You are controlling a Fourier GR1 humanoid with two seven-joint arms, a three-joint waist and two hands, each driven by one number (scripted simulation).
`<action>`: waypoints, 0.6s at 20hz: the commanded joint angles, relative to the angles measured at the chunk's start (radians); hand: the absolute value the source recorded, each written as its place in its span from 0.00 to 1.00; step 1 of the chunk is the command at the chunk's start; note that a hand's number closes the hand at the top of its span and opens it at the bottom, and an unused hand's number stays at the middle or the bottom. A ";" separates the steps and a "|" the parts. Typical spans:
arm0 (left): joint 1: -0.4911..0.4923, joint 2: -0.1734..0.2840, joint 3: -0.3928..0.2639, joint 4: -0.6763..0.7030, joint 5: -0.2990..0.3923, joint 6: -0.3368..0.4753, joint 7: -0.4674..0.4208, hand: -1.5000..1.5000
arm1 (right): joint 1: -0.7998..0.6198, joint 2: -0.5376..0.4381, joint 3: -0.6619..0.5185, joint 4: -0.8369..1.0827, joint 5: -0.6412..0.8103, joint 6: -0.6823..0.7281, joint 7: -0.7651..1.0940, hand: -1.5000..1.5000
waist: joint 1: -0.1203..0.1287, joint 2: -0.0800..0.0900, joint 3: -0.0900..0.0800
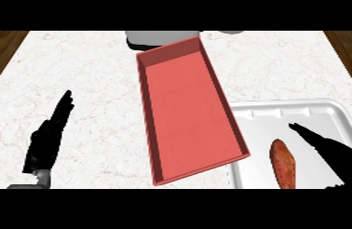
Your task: Pick the sweet potato from the tray and place it in the cardboard box
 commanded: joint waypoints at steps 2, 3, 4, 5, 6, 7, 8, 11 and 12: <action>0.068 -0.036 -0.013 -0.082 -0.031 -0.016 0.017 0.50 | -0.017 0.082 0.011 0.078 0.103 0.005 -0.045 0.00 | 0.004 0.000 0.000; 0.040 -0.062 -0.010 -0.030 -0.061 -0.009 -0.005 0.50 | 0.013 0.078 -0.034 0.010 0.072 0.057 -0.024 0.00 | 0.000 0.000 0.000; -0.055 -0.046 0.018 -0.005 -0.057 -0.018 0.073 0.50 | 0.020 0.072 -0.058 0.010 0.074 0.053 -0.038 0.00 | -0.003 0.000 0.000; -0.026 -0.020 0.049 0.002 -0.024 -0.067 0.033 0.50 | 0.056 0.101 -0.023 -0.035 0.115 0.034 -0.038 0.00 | -0.003 0.000 0.000; 0.010 -0.057 0.038 0.016 -0.045 -0.028 -0.013 0.50 | 0.060 0.139 0.024 -0.004 0.173 -0.002 -0.050 0.00 | -0.001 0.000 0.000; -0.014 -0.040 0.062 -0.009 -0.055 -0.035 0.027 0.50 | 0.055 0.099 -0.050 0.018 0.135 0.059 -0.080 0.00 | -0.002 0.000 0.000; -0.016 -0.065 0.035 -0.019 -0.075 -0.028 0.051 0.50 | 0.062 0.142 -0.016 0.056 0.192 0.011 -0.113 0.00 | -0.001 0.000 0.000; -0.013 -0.067 0.053 -0.045 -0.070 -0.061 0.063 0.50 | 0.062 0.159 -0.044 0.066 0.209 0.029 -0.140 0.00 | -0.001 0.000 0.000; -0.030 -0.096 0.037 -0.032 -0.106 -0.032 0.061 0.50 | 0.023 0.180 -0.028 0.012 0.196 0.081 -0.047 0.00 | -0.001 0.000 0.000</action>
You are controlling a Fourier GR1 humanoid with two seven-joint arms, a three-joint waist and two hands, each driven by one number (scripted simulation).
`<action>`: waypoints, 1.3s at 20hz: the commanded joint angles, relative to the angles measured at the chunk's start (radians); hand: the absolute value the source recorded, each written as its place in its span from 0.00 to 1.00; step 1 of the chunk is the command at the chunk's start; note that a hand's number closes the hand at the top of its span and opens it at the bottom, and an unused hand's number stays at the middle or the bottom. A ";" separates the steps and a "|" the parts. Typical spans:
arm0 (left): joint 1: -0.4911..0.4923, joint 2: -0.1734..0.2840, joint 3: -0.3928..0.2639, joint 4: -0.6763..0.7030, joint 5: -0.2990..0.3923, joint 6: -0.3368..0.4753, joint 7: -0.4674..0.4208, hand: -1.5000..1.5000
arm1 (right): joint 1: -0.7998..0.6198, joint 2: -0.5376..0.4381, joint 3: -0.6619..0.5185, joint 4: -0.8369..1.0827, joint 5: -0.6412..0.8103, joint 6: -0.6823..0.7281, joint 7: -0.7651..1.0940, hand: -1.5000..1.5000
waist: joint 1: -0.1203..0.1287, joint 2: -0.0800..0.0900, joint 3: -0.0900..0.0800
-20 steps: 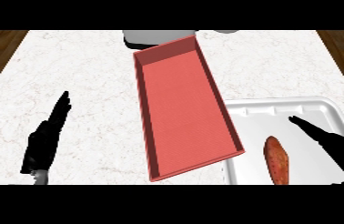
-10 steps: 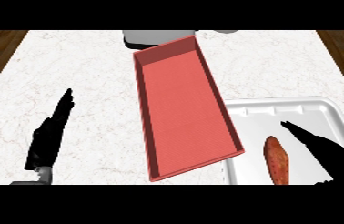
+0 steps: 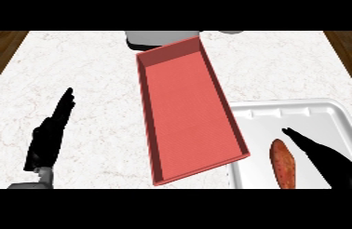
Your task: Pick the sweet potato from the tray and place it in the cardboard box
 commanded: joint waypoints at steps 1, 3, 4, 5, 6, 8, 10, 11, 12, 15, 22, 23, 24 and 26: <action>0.032 -0.026 0.012 0.000 -0.037 -0.006 -0.026 0.50 | 0.002 0.050 -0.009 -0.050 0.035 0.040 0.026 0.00 | 0.000 0.000 0.000; 0.015 -0.044 0.015 0.015 -0.047 0.004 -0.054 0.50 | 0.021 0.039 -0.038 0.082 0.082 -0.017 -0.132 0.00 | 0.000 0.000 0.000; -0.059 -0.050 0.028 0.090 -0.038 -0.018 -0.026 0.50 | 0.012 0.074 -0.017 0.018 0.082 0.013 -0.050 0.00 | -0.002 0.001 0.000; 0.005 -0.027 0.033 -0.036 -0.047 -0.029 0.022 0.50 | 0.011 0.071 -0.040 0.066 0.092 0.014 -0.094 0.00 | 0.001 0.000 0.000; -0.054 -0.012 0.061 0.052 -0.008 -0.063 0.011 0.50 | 0.040 0.094 -0.002 0.093 0.136 -0.059 -0.144 0.00 | -0.002 0.001 0.000; 0.040 -0.030 0.043 -0.070 -0.033 -0.057 0.036 0.50 | -0.045 0.091 -0.055 0.088 0.096 0.046 -0.058 0.00 | 0.003 0.000 0.000; -0.012 -0.055 0.058 0.008 -0.052 -0.047 0.006 0.50 | -0.003 0.109 -0.055 0.067 0.117 0.045 -0.087 0.00 | -0.001 0.000 0.000; -0.008 -0.074 0.041 0.030 -0.055 -0.044 -0.020 0.50 | -0.051 0.147 -0.009 0.160 0.176 -0.015 -0.108 0.00 | 0.001 0.001 0.000; -0.033 -0.074 0.041 0.032 -0.074 -0.038 -0.010 0.50 | -0.014 0.102 -0.066 0.167 0.159 -0.003 -0.170 0.00 | -0.001 0.001 0.000; -0.001 -0.099 0.035 0.013 -0.080 -0.033 -0.020 0.50 | 0.029 0.091 -0.067 0.166 0.175 -0.003 -0.226 0.00 | -0.001 0.000 0.000; -0.055 -0.091 0.073 0.043 -0.079 -0.066 0.010 0.50 | -0.100 0.174 -0.060 0.300 0.200 0.016 -0.201 1.00 | 0.002 0.001 0.000; -0.057 -0.074 0.085 0.020 -0.074 -0.084 0.015 0.50 | -0.074 0.222 -0.026 0.156 0.188 0.074 -0.075 1.00 | 0.000 0.000 0.000; 0.021 -0.067 0.077 -0.068 -0.080 -0.094 0.031 0.50 | 0.025 0.173 -0.036 0.119 0.211 0.034 -0.182 1.00 | 0.000 -0.001 0.000; -0.013 -0.110 0.059 0.037 -0.118 -0.043 -0.021 0.50 | 0.036 0.183 0.019 0.125 0.326 -0.080 -0.213 1.00 | -0.002 0.000 0.000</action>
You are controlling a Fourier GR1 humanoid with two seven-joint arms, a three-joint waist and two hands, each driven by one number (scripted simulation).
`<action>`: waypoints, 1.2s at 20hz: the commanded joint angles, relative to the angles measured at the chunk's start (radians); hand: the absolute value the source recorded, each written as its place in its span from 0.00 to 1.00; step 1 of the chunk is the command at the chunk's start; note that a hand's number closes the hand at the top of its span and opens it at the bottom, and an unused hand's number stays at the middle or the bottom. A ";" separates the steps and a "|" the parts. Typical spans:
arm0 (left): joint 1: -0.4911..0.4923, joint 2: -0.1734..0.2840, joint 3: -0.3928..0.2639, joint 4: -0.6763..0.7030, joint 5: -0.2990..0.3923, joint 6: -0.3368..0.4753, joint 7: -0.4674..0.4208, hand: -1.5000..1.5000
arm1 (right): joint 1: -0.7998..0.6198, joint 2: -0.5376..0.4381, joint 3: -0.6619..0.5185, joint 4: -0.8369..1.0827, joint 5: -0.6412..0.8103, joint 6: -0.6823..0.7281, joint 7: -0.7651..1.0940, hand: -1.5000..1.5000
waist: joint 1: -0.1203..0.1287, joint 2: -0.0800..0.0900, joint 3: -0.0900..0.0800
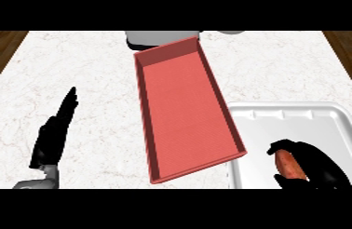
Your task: Pick the sweet potato from the tray and place it in the cardboard box
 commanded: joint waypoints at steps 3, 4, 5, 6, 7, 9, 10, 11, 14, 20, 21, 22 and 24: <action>0.014 0.010 0.010 -0.053 0.024 -0.042 0.051 0.50 | -0.066 -0.018 -0.002 0.087 0.141 -0.139 -0.073 1.00 | 0.006 0.002 0.004; -0.018 0.017 0.034 -0.020 0.015 -0.026 0.036 0.50 | -0.031 -0.037 -0.028 0.087 0.134 -0.163 -0.133 1.00 | 0.001 0.003 0.004; 0.037 -0.008 0.009 -0.027 -0.009 -0.011 -0.021 0.50 | -0.014 -0.017 -0.002 0.015 0.151 -0.150 -0.091 1.00 | 0.001 0.002 0.004; 0.078 -0.007 0.000 -0.096 0.001 -0.025 0.022 0.50 | -0.030 -0.010 -0.003 0.072 0.175 -0.204 -0.128 1.00 | 0.005 0.002 0.004; 0.035 -0.027 -0.004 0.038 -0.023 -0.009 -0.072 0.50 | 0.003 0.001 0.015 0.062 0.196 -0.232 -0.144 1.00 | -0.001 0.003 0.004; -0.045 0.003 0.042 0.084 0.002 -0.022 -0.028 0.50 | 0.032 0.006 0.013 -0.089 0.224 -0.203 -0.019 1.00 | -0.010 0.002 0.003; 0.035 -0.002 0.017 -0.003 -0.006 -0.024 -0.008 0.50 | 0.079 0.018 0.028 -0.127 0.276 -0.233 0.036 1.00 | -0.008 -0.001 0.003; 0.038 0.016 0.028 -0.043 0.013 -0.040 -0.011 0.50 | 0.032 0.022 0.020 -0.145 0.317 -0.211 0.131 1.00 | -0.002 -0.003 0.002; 0.044 -0.005 0.021 -0.010 -0.002 -0.019 -0.023 0.50 | 0.078 0.040 0.054 -0.249 0.471 -0.228 0.301 1.00 | -0.014 -0.005 0.001; 0.037 0.019 0.037 -0.041 0.008 -0.043 0.017 0.50 | 0.150 0.086 0.230 -0.556 0.666 -0.092 0.504 1.00 | -0.007 -0.001 0.002; 0.033 -0.003 0.037 -0.011 0.019 -0.037 -0.012 0.50 | 0.137 0.093 0.261 -0.608 0.685 -0.051 0.529 1.00 | -0.006 0.000 0.002; 0.063 0.029 0.040 -0.059 0.016 -0.061 -0.005 0.50 | 0.096 0.119 0.304 -0.593 0.733 -0.042 0.567 1.00 | 0.002 0.000 0.002; 0.028 0.016 0.035 -0.049 0.008 -0.055 0.018 0.50 | 0.056 0.144 0.312 -0.654 0.705 0.012 0.572 1.00 | 0.001 0.001 0.003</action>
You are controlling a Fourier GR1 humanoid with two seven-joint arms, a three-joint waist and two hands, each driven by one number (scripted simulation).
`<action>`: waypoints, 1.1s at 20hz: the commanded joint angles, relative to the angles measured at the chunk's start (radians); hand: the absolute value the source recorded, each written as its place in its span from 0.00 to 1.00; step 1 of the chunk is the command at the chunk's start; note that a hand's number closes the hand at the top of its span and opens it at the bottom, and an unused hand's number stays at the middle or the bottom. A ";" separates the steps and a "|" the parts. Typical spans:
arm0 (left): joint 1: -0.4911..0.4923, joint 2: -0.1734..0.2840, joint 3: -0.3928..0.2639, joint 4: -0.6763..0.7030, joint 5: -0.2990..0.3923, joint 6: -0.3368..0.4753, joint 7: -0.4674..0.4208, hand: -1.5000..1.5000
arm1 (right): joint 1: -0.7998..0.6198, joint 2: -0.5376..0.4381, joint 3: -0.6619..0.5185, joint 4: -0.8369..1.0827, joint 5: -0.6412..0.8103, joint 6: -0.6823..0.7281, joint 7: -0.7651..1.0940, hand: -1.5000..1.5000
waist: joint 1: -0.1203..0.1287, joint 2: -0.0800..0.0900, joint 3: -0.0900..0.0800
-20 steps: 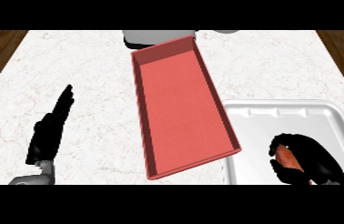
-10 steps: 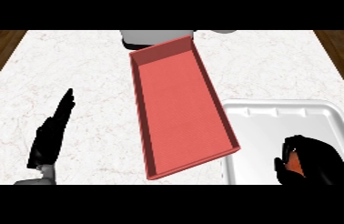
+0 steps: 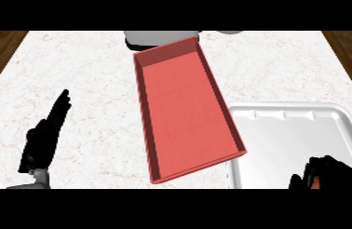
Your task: Pick the sweet potato from the tray and place it in the cardboard box
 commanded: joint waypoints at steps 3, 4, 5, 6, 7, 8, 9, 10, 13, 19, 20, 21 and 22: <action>-0.001 0.008 0.010 0.002 0.006 -0.014 -0.006 0.50 | -0.081 0.085 0.101 -0.170 0.000 -0.018 0.015 1.00 | 0.008 0.001 0.001; 0.005 -0.019 -0.001 0.030 0.004 0.000 -0.042 0.50 | -0.095 0.081 0.131 -0.198 0.003 -0.049 -0.014 1.00 | 0.005 0.001 0.001; 0.027 -0.050 -0.050 0.003 -0.039 0.025 -0.031 0.50 | -0.139 0.106 0.170 -0.219 0.018 -0.035 0.002 1.00 | 0.011 -0.001 0.000; -0.008 -0.014 -0.014 0.018 -0.015 0.002 -0.022 0.50 | -0.171 0.129 0.156 -0.215 -0.010 -0.056 -0.010 1.00 | 0.010 0.001 0.001; -0.025 -0.003 0.009 0.030 -0.007 0.004 -0.006 0.50 | -0.183 0.130 0.187 -0.231 -0.008 -0.055 -0.025 1.00 | 0.006 0.000 0.001; -0.006 -0.012 -0.009 0.026 -0.011 -0.003 -0.035 0.50 | -0.271 0.201 0.222 -0.168 0.008 -0.055 0.012 1.00 | 0.023 0.003 -0.001; -0.019 -0.018 -0.025 0.007 -0.024 0.002 -0.001 0.50 | -0.315 0.206 0.210 -0.199 -0.018 0.015 0.014 1.00 | 0.020 0.003 -0.001; -0.032 -0.022 -0.016 -0.030 -0.021 0.015 0.059 0.50 | -0.327 0.236 0.246 -0.100 0.023 -0.081 0.006 1.00 | 0.021 0.002 0.001; 0.006 0.000 -0.002 0.015 -0.009 -0.015 -0.047 0.50 | -0.489 0.239 0.254 -0.115 -0.048 0.019 0.105 1.00 | 0.024 0.004 -0.001; -0.029 0.005 0.023 0.065 0.014 -0.039 -0.055 0.50 | -0.794 0.241 0.178 0.101 -0.207 -0.021 0.272 1.00 | 0.018 0.004 0.000; -0.011 -0.017 -0.023 -0.047 -0.017 -0.017 0.036 0.50 | -0.897 0.241 0.151 0.192 -0.219 -0.041 0.309 1.00 | 0.033 0.003 0.000; -0.018 -0.058 -0.042 0.017 -0.049 0.027 -0.024 0.50 | -0.930 0.241 0.128 0.251 -0.244 -0.058 0.313 1.00 | 0.029 0.005 -0.001; -0.022 -0.035 -0.025 0.026 -0.044 0.012 -0.013 0.50 | -0.967 0.241 0.086 0.224 -0.280 -0.002 0.320 1.00 | 0.021 0.004 0.000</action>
